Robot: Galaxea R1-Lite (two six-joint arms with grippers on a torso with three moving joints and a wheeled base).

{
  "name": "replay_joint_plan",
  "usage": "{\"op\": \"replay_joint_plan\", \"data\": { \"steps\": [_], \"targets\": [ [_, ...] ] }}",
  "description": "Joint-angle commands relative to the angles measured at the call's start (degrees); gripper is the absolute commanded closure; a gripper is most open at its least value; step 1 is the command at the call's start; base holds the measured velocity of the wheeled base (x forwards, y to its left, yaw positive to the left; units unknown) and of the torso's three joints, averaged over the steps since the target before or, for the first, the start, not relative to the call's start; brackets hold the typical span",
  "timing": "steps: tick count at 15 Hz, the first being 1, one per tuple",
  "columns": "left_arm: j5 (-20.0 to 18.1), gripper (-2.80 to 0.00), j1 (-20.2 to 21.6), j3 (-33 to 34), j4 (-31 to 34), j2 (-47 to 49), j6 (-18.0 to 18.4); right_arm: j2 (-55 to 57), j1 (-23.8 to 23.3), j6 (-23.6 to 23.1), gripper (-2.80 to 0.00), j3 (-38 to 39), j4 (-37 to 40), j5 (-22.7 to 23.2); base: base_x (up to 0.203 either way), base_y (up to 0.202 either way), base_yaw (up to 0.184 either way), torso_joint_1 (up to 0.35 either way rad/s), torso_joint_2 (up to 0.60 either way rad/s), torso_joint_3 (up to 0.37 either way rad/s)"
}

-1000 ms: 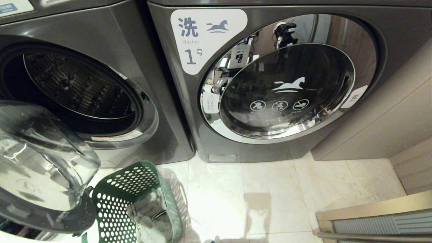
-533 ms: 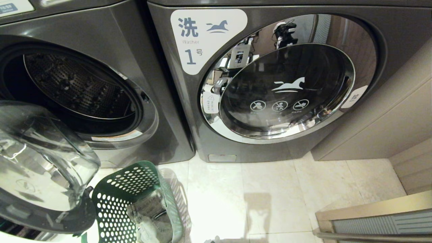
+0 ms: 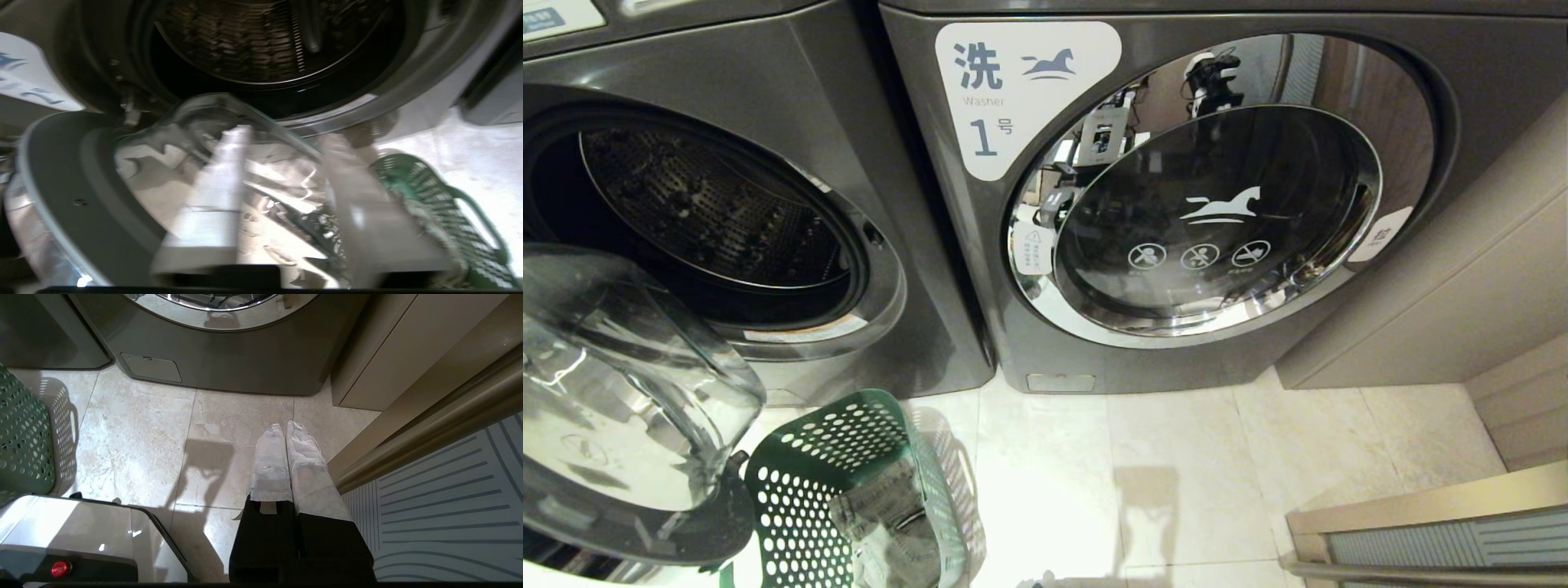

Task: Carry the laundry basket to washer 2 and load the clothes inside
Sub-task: Open the lid of the washing machine

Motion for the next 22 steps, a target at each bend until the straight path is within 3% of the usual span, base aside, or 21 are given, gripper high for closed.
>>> {"op": "replay_joint_plan", "data": {
  "steps": [1, 3, 5, 7, 9, 22],
  "targets": [
    [5.9, 0.0, -0.7, -1.0, 0.2, 1.5, 2.1, 0.0, 0.0, -0.1, 0.0, 0.0, 0.0, 0.0, 0.0, 0.0, 0.0, 0.0, 0.0, 0.0],
    [13.4, 0.0, -3.3, -2.7, 0.4, 3.2, 3.9, 0.0, 0.0, -0.1, 0.0, 0.0, 0.0, 0.0, 0.0, 0.0, 0.0, 0.0, 0.0, 0.0],
    [19.4, 0.0, -5.1, -3.1, 2.0, 4.0, 3.3, 0.0, 0.0, -0.1, 0.0, 0.0, 0.0, 0.0, 0.0, 0.0, 0.0, 0.0, 0.0, 0.0],
    [21.0, 0.0, -5.4, -3.3, 6.1, 4.8, 1.3, 0.0, 0.0, -0.1, 0.0, 0.0, 0.0, 0.0, 0.0, 0.0, 0.0, 0.0, 0.0, 0.0],
    [26.1, 0.0, -5.5, -3.2, 6.4, 4.7, 1.0, 0.0, 0.0, -0.1, 0.0, 0.0, 0.0, 0.0, 0.0, 0.0, 0.0, 0.0, 0.0, 0.0],
    [39.0, 0.0, -4.9, 0.3, 6.6, 1.2, 1.4, 0.0, 0.0, -0.1, 0.0, 0.0, 0.0, 0.0, 0.0, 0.0, 0.0, 0.0, 0.0, 0.0]
  ]
}}
